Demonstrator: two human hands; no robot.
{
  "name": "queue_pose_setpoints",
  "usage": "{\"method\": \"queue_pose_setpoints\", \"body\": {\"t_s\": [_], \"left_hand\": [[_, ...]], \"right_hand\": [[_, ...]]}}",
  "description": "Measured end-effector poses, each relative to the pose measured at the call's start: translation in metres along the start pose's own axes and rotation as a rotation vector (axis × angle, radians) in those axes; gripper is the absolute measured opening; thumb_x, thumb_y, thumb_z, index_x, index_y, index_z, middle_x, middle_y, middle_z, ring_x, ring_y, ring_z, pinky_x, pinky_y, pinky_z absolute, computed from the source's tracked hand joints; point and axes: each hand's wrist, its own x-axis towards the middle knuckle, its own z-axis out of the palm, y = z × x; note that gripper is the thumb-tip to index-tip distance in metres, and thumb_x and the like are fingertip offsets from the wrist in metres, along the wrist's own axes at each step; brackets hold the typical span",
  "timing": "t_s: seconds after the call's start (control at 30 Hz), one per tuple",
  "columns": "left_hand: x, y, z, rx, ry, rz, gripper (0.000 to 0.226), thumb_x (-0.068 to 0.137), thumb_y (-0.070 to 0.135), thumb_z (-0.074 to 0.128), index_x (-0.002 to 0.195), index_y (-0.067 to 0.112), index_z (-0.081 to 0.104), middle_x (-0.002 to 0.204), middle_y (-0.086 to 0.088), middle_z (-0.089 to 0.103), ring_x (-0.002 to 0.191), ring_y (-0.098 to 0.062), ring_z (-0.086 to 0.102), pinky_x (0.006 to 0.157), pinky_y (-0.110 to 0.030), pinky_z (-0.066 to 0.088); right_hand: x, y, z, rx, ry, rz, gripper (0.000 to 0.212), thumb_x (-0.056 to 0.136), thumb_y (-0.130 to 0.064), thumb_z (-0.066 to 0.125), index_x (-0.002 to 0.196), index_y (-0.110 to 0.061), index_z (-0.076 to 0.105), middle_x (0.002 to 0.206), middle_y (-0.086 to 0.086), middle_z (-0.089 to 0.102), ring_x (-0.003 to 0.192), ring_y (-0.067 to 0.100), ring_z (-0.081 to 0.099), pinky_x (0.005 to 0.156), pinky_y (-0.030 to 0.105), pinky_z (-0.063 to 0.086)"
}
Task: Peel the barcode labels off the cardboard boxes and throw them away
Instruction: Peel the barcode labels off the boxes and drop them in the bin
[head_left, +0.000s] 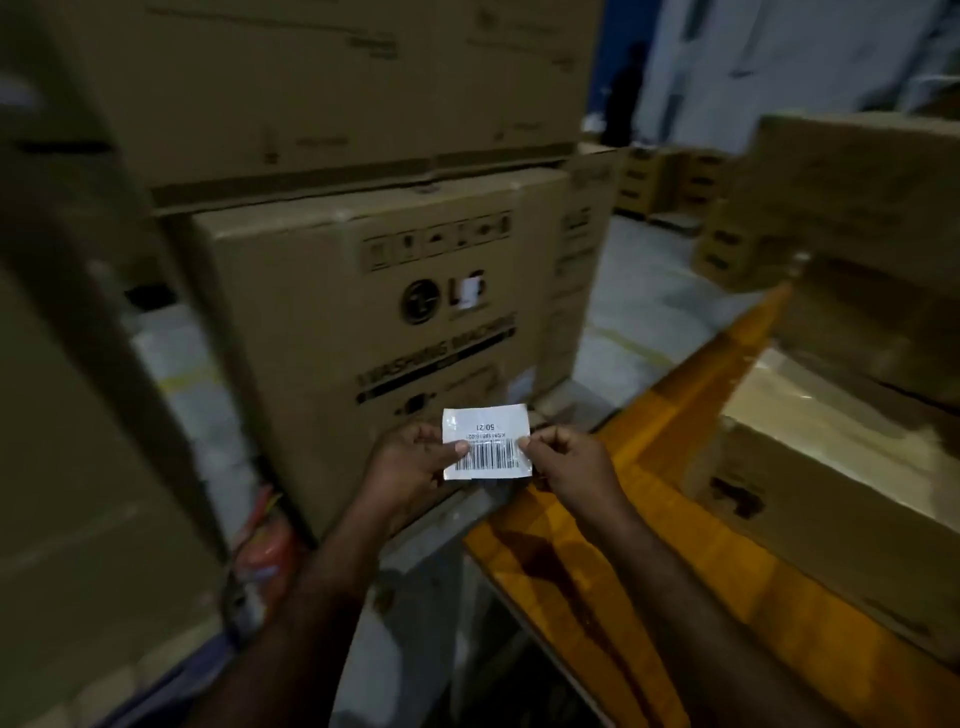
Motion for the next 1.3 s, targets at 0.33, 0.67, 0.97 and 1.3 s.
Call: {"method": "queue_pose_setpoints", "body": {"t_s": [0.33, 0.67, 0.97, 1.3], "left_hand": [[-0.129, -0.072, -0.160, -0.031, 0.510, -0.119, 0.023, 0.087, 0.000, 0.069, 0.067, 0.010, 0.067, 0.053, -0.005, 0.065, 0.045, -0.013, 0.057, 0.040, -0.017, 0.044], [-0.209, -0.120, -0.300, -0.071, 0.763, -0.232, 0.022, 0.087, 0.009, 0.073, 0.065, 0.007, 0.071, 0.066, -0.011, 0.070, 0.058, -0.017, 0.061, 0.061, -0.029, 0.051], [-0.258, -0.180, -0.398, -0.026, 0.999, -0.387, 0.025, 0.080, 0.010, 0.079, 0.056, 0.011, 0.072, 0.053, -0.011, 0.063, 0.049, -0.018, 0.057, 0.064, -0.045, 0.059], [-0.214, -0.277, -0.469, 0.174, 1.039, -0.626, 0.015, 0.073, 0.027, 0.078, 0.072, 0.011, 0.076, 0.072, -0.009, 0.075, 0.074, -0.027, 0.073, 0.074, -0.037, 0.059]], "right_hand": [[-0.068, 0.021, 0.173, 0.006, -0.512, 0.049, 0.027, 0.088, -0.014, 0.070, 0.062, -0.011, 0.064, 0.047, 0.001, 0.053, 0.041, 0.011, 0.040, 0.047, 0.024, 0.034], [-0.125, 0.027, 0.327, -0.040, -0.723, 0.183, 0.019, 0.087, 0.001, 0.065, 0.069, 0.008, 0.063, 0.052, 0.013, 0.050, 0.045, 0.016, 0.039, 0.047, 0.023, 0.031], [-0.193, 0.050, 0.454, -0.028, -0.755, 0.469, 0.030, 0.085, 0.008, 0.062, 0.058, -0.006, 0.056, 0.047, 0.008, 0.046, 0.039, 0.016, 0.039, 0.047, 0.021, 0.032], [-0.184, 0.135, 0.552, -0.271, -0.737, 0.607, 0.014, 0.082, 0.003, 0.067, 0.070, -0.004, 0.066, 0.053, 0.011, 0.058, 0.042, 0.019, 0.049, 0.043, 0.022, 0.041]]}}
